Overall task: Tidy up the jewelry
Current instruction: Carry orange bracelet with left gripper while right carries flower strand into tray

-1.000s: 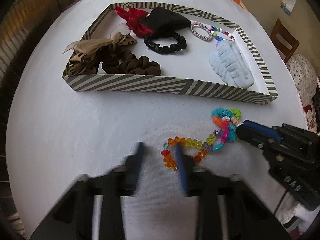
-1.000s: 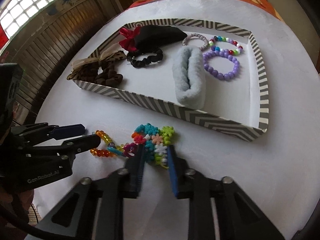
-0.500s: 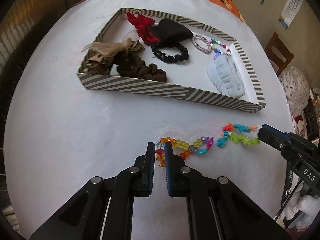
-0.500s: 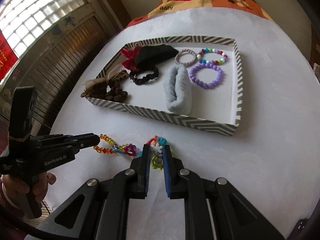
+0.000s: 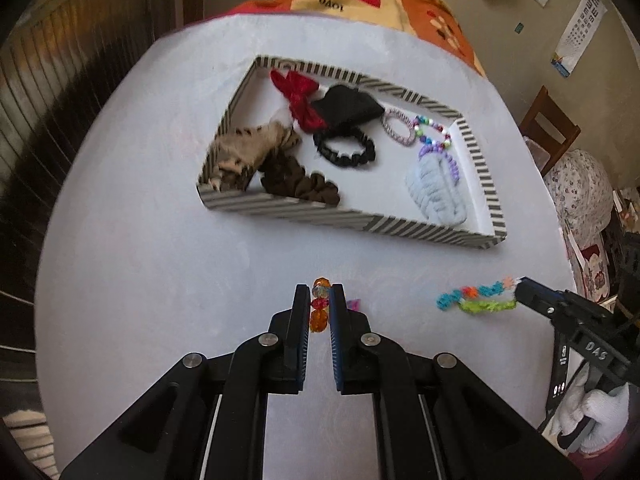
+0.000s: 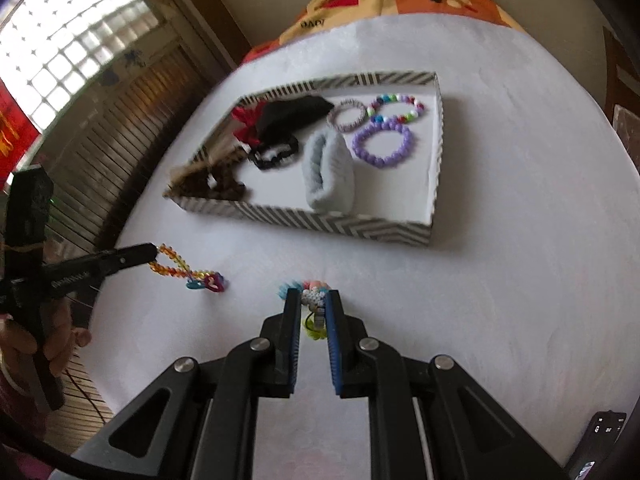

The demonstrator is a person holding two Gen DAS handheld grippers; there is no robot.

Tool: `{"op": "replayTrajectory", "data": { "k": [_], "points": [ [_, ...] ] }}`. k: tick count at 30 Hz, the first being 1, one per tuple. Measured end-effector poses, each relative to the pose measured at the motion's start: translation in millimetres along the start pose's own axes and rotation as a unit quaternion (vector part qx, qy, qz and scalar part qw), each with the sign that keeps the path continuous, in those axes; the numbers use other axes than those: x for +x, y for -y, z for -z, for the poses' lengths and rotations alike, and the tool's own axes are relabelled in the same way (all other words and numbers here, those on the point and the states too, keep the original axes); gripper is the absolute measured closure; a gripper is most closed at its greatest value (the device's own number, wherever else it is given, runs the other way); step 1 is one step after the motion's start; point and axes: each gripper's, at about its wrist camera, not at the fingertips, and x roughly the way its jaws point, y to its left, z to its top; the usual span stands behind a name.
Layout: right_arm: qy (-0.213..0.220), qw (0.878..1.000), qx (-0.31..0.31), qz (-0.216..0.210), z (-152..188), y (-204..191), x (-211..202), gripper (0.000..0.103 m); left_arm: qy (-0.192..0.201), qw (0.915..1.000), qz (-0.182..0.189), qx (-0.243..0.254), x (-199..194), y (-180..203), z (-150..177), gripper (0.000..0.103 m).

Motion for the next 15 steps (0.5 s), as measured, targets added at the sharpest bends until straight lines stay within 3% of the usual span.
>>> {"op": "replayTrajectory", "data": {
  "k": [15],
  "points": [
    [0.085,0.996,-0.019,0.0,-39.7,-11.8,-72.3,0.091,0.073,0.997,-0.011,0.024,-51.4,20.8,-48.5,0.103]
  ]
}}
